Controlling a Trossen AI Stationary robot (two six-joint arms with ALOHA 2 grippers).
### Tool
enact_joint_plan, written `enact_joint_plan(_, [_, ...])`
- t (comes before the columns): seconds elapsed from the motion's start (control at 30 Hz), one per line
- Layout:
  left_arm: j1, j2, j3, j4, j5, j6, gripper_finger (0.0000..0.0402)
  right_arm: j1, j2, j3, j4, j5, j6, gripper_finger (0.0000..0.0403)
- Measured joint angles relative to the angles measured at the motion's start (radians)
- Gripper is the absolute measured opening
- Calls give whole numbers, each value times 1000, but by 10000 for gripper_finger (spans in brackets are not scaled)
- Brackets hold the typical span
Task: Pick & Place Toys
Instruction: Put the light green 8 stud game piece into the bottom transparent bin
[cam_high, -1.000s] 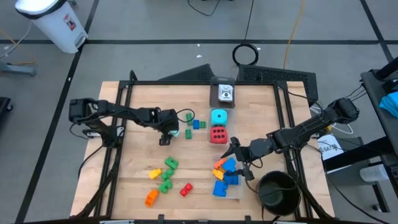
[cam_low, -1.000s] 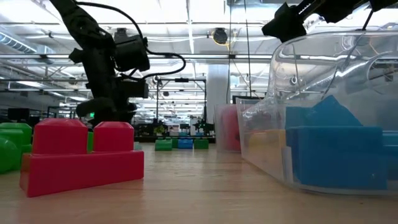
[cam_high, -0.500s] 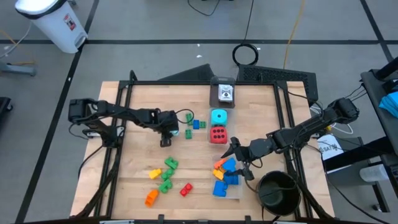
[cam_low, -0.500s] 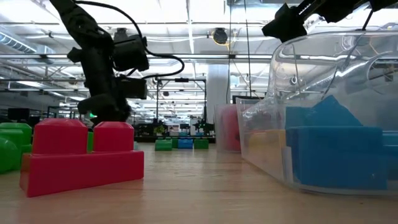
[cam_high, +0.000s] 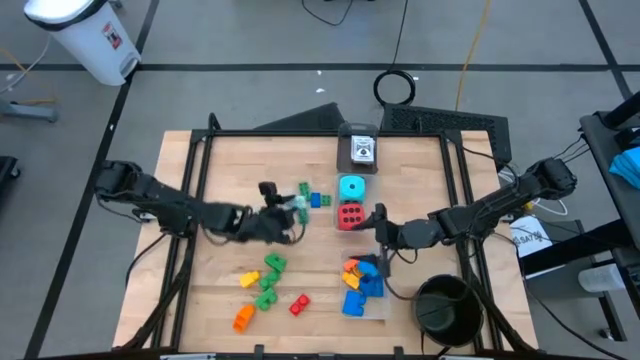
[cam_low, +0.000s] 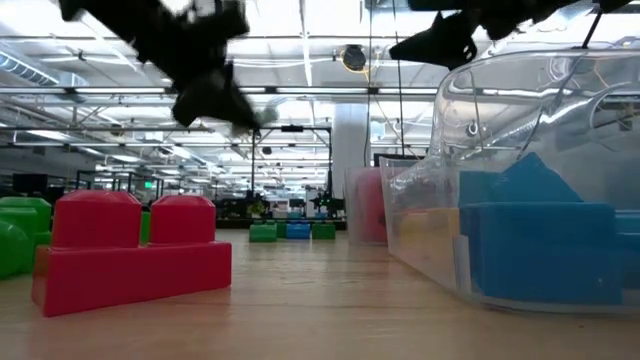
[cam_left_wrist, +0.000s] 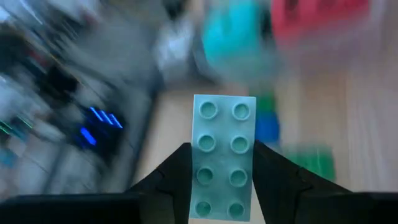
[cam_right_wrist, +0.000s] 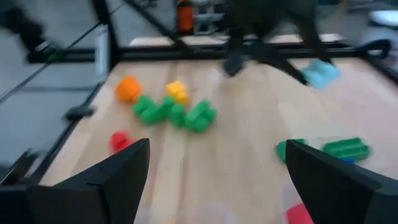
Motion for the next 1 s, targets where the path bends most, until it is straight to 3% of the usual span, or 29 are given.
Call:
enact_joint_plan(0.2, [-134,79,-2,315,-199,250,136,-51,89,0,137,24,85,338])
enact_joint_plan(0.37, [-169,142,-1,429,-230,403,136,-126,199,1,322,19,139,338])
enact_joint_plan(0.63, [-153,151,0,443,-239,412,136,-242,358,52,491,-108,212,338])
enact_joint_plan(1.0, [-154,151,0,462,-228,406,136,-324,477,183,493,-150,198,326])
